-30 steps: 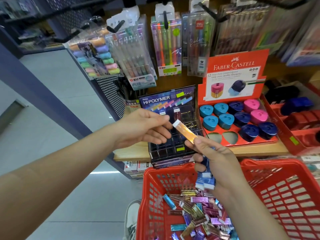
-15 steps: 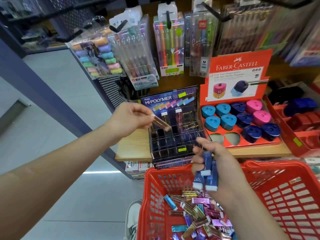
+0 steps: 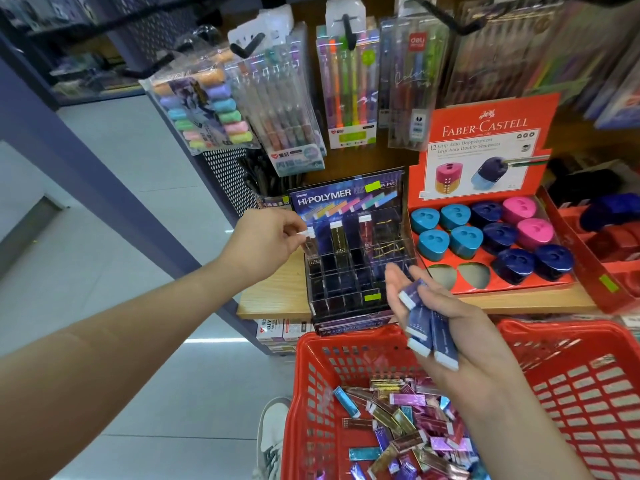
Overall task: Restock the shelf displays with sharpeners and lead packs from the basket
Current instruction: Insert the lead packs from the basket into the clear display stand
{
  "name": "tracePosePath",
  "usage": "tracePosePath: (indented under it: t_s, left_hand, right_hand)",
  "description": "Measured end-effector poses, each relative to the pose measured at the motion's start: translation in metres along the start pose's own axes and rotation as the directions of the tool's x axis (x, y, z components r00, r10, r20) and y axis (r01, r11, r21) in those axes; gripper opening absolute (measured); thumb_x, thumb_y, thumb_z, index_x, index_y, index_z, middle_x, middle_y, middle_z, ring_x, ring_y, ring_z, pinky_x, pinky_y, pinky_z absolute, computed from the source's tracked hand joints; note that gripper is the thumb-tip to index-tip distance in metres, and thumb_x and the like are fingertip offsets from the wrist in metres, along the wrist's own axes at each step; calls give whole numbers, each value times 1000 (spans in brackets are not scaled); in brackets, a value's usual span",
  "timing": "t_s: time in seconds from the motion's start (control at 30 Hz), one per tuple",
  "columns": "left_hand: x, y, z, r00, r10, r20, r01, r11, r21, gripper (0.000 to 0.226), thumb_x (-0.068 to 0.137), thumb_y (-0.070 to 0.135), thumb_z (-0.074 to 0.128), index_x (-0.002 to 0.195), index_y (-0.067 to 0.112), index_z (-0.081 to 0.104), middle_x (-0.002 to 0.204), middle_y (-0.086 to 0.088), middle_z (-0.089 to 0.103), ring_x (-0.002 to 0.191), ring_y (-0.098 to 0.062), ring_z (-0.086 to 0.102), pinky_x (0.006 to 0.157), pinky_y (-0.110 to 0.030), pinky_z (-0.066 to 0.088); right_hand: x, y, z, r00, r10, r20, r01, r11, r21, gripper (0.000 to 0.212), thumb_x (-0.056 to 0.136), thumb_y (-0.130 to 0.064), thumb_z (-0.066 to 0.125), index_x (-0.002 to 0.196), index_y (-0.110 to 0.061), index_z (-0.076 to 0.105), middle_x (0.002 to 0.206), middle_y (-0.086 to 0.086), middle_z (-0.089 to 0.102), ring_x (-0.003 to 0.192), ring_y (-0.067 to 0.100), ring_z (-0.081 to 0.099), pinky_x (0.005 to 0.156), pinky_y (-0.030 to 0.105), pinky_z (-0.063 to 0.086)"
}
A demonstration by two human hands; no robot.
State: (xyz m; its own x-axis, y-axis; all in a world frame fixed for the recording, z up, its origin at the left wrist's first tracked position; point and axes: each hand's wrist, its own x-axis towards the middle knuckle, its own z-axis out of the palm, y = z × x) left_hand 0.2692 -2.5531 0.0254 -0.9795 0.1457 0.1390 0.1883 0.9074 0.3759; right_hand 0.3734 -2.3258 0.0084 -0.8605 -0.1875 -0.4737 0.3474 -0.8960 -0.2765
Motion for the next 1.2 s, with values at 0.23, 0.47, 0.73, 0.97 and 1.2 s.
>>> tracePosePath:
  t_s: [0.23,0.47,0.73,0.97,1.2]
  left_hand:
    - [5,-7,14,990,144,4,-141,965,222,20,90,30,62,106,18,67,96,-2,66,88,-21,60,78,-37,51]
    - [-2,9,15,992,129,1,-123,948,293,15,87,33,64,94,22,58,101,3,58,91,-20,57,77,-38,49]
    - [-47,99,1,767,49,639,502,574,-647,26,82,35,65,89,10,64,76,-11,71,65,-18,68,59,-23,57]
    - [-32,74,-4,917,-144,372,382,588,-713,7,79,8,73,85,5,71,72,-11,70,63,-16,64,61,-21,55]
    - [2,22,-17,980,-200,6,188,910,-370,14,88,18,67,100,15,74,78,11,69,70,-1,61,72,-19,49]
  right_hand:
    - [-1,5,3,998,25,-53,-36,976,-215,19,100,-17,45,115,-10,54,99,10,75,39,10,54,30,15,37]
    - [4,6,1,998,-55,-32,45,965,-259,36,101,-21,43,131,-1,46,83,4,75,35,6,39,33,17,34]
    - [-5,-1,6,985,-170,-7,160,940,-302,12,98,-19,49,102,-13,58,98,4,74,43,7,42,35,17,33]
    - [-8,-5,4,994,-92,-67,69,957,-282,15,92,-6,54,105,-10,60,90,11,57,48,10,42,39,19,35]
    - [-7,-18,-8,1000,19,23,-20,999,29,68,56,16,65,118,-11,57,106,28,66,68,21,63,55,24,54]
